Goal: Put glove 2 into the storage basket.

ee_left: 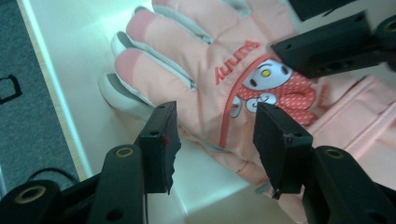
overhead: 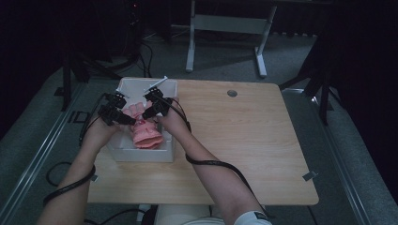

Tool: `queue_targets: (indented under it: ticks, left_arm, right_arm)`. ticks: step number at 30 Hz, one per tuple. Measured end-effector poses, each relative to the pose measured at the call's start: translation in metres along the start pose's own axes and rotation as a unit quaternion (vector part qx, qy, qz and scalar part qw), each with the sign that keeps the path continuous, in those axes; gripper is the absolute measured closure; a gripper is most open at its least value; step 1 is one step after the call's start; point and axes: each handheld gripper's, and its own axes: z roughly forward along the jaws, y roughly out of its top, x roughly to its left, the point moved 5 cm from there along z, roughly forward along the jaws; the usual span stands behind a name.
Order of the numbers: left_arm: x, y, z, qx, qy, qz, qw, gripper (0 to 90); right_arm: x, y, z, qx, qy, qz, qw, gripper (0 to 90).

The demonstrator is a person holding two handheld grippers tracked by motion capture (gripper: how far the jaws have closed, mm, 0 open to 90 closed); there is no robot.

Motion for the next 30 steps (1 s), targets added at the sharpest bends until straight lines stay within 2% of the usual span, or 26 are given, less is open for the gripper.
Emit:
queue_targets:
  ticks: [3,5,8,9,10,13,16,18,20,23,26,29,30]
  left_arm:
    - [0.002,0.001,-0.007,-0.014,0.005,-0.006,0.9999,49.8]
    - [0.004,0.001,-0.013,-0.024,0.008,-0.008,0.9997,48.1]
    - [0.006,0.001,-0.016,-0.037,0.012,-0.015,0.9992,46.0]
    - [0.006,0.001,-0.016,-0.037,0.012,-0.015,0.9992,46.1]
    - [0.005,0.001,-0.019,-0.049,0.010,-0.019,0.9986,46.1]
    - [0.000,0.002,-0.022,-0.055,0.006,-0.015,0.9983,46.1]
    - [-0.007,0.004,-0.023,-0.060,0.006,-0.004,0.9982,46.1]
    - [-0.011,0.005,-0.025,-0.068,0.005,-0.004,0.9976,46.1]
    - [-0.015,0.007,-0.028,-0.080,-0.002,-0.003,0.9968,46.1]
    - [-0.026,0.008,-0.032,-0.097,-0.029,0.003,0.9949,43.7]
    - [-0.038,0.009,-0.034,-0.103,-0.037,0.011,0.9940,41.9]
    - [-0.050,0.013,-0.036,-0.118,-0.059,0.004,0.9912,29.5]
    - [-0.055,0.015,-0.037,-0.125,-0.068,0.010,0.9897,25.2]
  right_arm:
    - [0.000,0.000,0.000,0.000,0.004,0.000,1.0000,52.3]
    - [-0.001,0.000,-0.003,-0.010,0.006,-0.003,0.9999,50.7]
    - [-0.001,0.003,-0.012,-0.035,0.035,-0.006,0.9988,47.7]
    - [-0.001,0.003,-0.012,-0.035,0.035,-0.006,0.9988,47.7]
    - [-0.002,0.004,-0.017,-0.039,0.035,-0.011,0.9986,48.0]
    - [-0.002,0.004,-0.024,-0.050,0.043,-0.009,0.9978,49.1]
    - [-0.002,0.004,-0.031,-0.060,0.038,-0.020,0.9973,49.0]
    - [-0.005,0.003,-0.038,-0.069,0.039,-0.017,0.9967,49.0]
    - [-0.008,0.001,-0.047,-0.079,0.039,-0.016,0.9960,48.8]
    - [-0.013,-0.003,-0.063,-0.097,0.039,-0.020,0.9943,45.8]
    - [-0.018,-0.006,-0.080,-0.110,0.040,-0.025,0.9929,40.1]
    - [-0.021,-0.009,-0.099,-0.128,0.039,-0.034,0.9904,33.4]
    - [-0.022,-0.011,-0.105,-0.134,0.038,-0.040,0.9894,30.5]
